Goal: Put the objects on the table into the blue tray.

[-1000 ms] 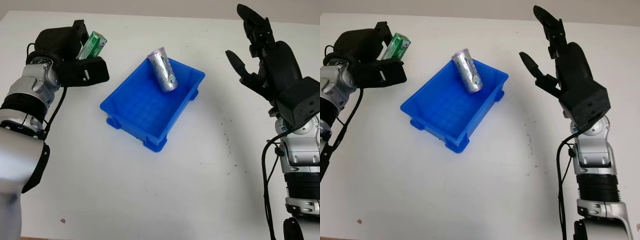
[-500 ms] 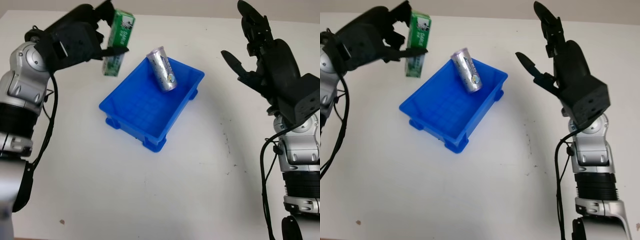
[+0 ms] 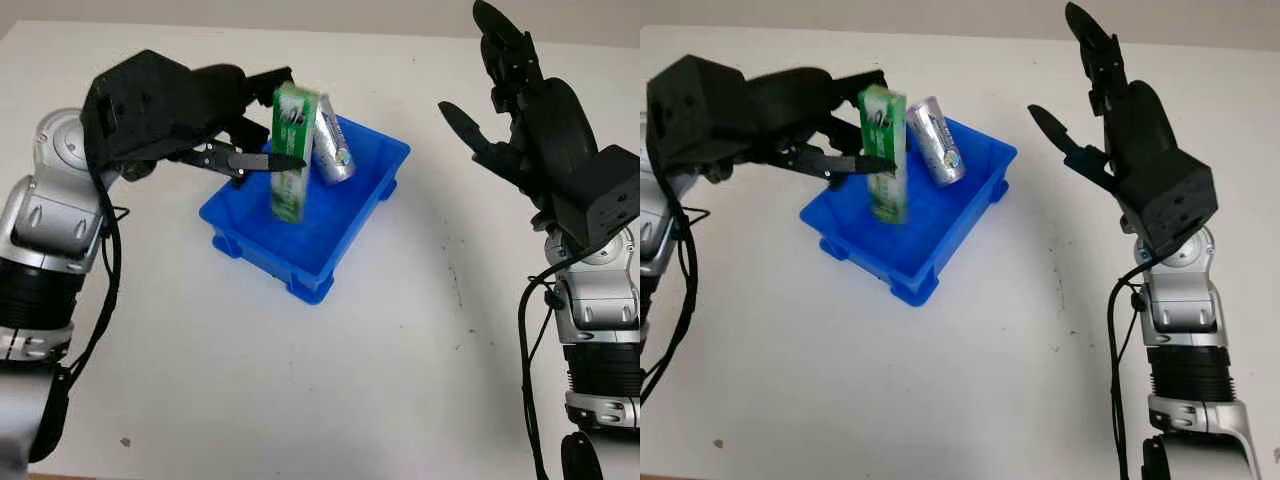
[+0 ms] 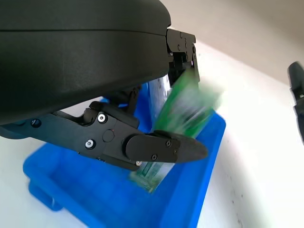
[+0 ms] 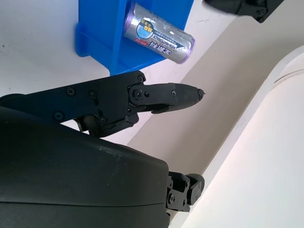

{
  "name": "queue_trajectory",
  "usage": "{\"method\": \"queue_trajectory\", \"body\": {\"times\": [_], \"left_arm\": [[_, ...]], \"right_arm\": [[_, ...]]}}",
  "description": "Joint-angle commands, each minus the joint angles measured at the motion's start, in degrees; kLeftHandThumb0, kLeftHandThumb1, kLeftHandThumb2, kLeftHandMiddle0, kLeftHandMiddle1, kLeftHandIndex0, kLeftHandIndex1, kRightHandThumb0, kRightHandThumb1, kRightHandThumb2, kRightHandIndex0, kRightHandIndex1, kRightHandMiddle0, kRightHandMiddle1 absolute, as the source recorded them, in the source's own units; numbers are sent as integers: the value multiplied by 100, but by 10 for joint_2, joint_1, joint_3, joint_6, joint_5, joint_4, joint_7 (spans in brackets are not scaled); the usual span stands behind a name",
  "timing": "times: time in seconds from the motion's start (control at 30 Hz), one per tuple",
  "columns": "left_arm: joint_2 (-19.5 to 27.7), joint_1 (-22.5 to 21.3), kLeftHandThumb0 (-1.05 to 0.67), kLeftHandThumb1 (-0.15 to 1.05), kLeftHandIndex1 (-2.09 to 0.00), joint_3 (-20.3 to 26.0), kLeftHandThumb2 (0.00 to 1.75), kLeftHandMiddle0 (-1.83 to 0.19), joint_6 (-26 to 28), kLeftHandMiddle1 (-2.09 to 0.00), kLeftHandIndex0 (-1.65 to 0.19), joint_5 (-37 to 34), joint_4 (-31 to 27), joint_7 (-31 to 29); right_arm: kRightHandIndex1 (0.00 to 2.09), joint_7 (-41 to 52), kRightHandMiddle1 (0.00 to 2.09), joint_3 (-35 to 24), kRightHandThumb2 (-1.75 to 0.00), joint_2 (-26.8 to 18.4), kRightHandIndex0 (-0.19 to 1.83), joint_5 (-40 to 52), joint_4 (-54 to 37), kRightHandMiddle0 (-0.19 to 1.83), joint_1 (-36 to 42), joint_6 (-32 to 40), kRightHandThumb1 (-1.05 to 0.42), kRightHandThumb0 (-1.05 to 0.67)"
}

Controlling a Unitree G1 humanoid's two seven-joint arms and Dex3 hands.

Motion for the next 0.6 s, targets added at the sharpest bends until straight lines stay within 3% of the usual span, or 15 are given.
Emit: {"method": "queue_trajectory", "body": {"times": [0.0, 0.13, 0.4, 0.5, 0.57], "left_arm": [[-6, -1, -55, 105, -35, -6, 29, -8, -3, -40, 11, -1, 11, -7], [-5, -8, -53, 105, -19, -14, 27, 0, -29, -14, 10, 14, 33, -10], [-9, -10, -53, 105, -13, -9, 27, 9, -100, -5, 12, 48, 71, 25], [-27, -7, -56, 105, -14, 10, 28, 6, -119, -6, 8, 65, 98, 104], [-51, -2, -56, 105, -16, 37, 34, -10, -182, -13, 0, 76, 144, 211]], "right_arm": [[7, -4, 44, -2, -28, 0, -3, -4, -18, -19, 9, 4, -105, -43], [6, -6, 44, -5, -28, 4, -4, -1, -23, -19, 14, 14, -105, -41], [6, -3, 42, -6, -27, 5, -4, 5, -29, -19, 19, 20, -105, -41], [5, -3, 38, -8, -27, 6, -5, 10, -26, -19, 20, 17, -105, -41], [5, -9, 38, -9, -28, 8, -5, 9, -21, -19, 20, 9, -105, -44]]}}
